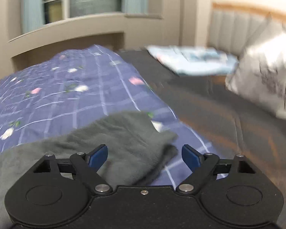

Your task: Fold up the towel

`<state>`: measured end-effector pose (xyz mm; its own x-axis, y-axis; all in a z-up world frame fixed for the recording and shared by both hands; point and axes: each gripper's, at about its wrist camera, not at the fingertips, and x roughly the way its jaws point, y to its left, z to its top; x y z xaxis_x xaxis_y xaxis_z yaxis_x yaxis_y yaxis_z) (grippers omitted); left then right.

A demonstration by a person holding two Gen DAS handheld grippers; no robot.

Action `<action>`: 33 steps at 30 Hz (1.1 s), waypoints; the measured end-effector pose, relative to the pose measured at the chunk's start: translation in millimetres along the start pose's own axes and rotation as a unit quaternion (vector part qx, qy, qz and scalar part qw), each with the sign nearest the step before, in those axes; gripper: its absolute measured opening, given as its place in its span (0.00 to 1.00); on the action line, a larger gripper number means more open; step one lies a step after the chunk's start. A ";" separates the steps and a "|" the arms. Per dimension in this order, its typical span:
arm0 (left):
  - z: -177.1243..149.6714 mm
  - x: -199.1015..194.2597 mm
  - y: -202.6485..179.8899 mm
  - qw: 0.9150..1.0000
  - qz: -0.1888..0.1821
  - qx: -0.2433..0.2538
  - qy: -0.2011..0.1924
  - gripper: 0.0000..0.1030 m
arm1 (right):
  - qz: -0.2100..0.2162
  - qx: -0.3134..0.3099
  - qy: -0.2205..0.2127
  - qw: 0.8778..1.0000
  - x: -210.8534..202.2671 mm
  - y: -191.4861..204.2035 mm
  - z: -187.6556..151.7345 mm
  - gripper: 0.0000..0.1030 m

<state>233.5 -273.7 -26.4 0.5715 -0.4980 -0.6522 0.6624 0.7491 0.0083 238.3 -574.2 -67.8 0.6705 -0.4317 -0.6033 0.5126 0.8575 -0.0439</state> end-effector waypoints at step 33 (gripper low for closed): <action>-163.2 -178.3 295.3 0.956 0.240 -0.159 0.047 0.99 | 0.378 -0.196 0.061 0.903 -84.9 323.6 -23.4 0.97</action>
<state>248.1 107.6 -31.3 0.7164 -0.0324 -0.6969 0.1443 0.9842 0.1025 334.8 -253.6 -49.5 0.6731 0.3309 -0.6614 -0.3113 0.9380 0.1525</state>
